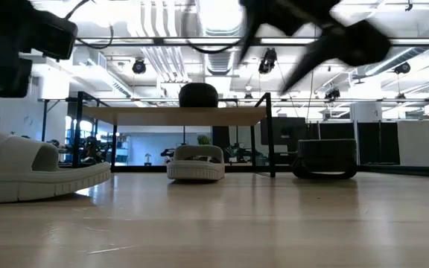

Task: Pick and place slides into the shelf
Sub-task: Put the bottom gray slide under the shelf

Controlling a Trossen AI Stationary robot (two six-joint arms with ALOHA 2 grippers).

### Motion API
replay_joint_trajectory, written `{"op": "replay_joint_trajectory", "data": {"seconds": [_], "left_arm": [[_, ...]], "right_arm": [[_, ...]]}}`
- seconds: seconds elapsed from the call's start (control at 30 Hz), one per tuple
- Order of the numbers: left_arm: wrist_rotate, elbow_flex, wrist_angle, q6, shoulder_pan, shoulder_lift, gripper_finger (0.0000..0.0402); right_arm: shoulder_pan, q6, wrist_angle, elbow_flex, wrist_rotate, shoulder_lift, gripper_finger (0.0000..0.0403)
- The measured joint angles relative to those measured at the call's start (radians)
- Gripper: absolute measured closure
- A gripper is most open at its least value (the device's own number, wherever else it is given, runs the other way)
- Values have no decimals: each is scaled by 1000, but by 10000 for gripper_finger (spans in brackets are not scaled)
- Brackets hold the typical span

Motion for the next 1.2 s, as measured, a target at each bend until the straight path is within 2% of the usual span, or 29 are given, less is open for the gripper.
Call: {"op": "replay_joint_trajectory", "data": {"seconds": [0.1, 0.27, 0.43, 0.63, 0.73, 0.97, 1.2], "left_arm": [[-146, -1, 17, -195, -47, -46, 283], [-404, -1, 18, -488, -153, -83, 283], [-465, -2, 20, -702, -244, -4, 283], [-558, -1, 46, -937, -363, 122, 283], [-586, 8, 52, -1011, -408, 150, 283], [-576, 27, 64, -1021, -455, 178, 283], [-450, 34, 20, -1023, -489, 201, 283]], "right_arm": [[48, 128, -128, 0, 12, -24, 145], [126, 218, -313, -4, 27, -64, 144], [200, 294, -382, -47, 59, -112, 152], [298, 463, -384, -130, 113, -164, 156], [335, 526, -396, -167, 113, -179, 156], [353, 534, -397, -210, 61, -190, 156], [353, 530, -395, -221, 47, -190, 156]]}}
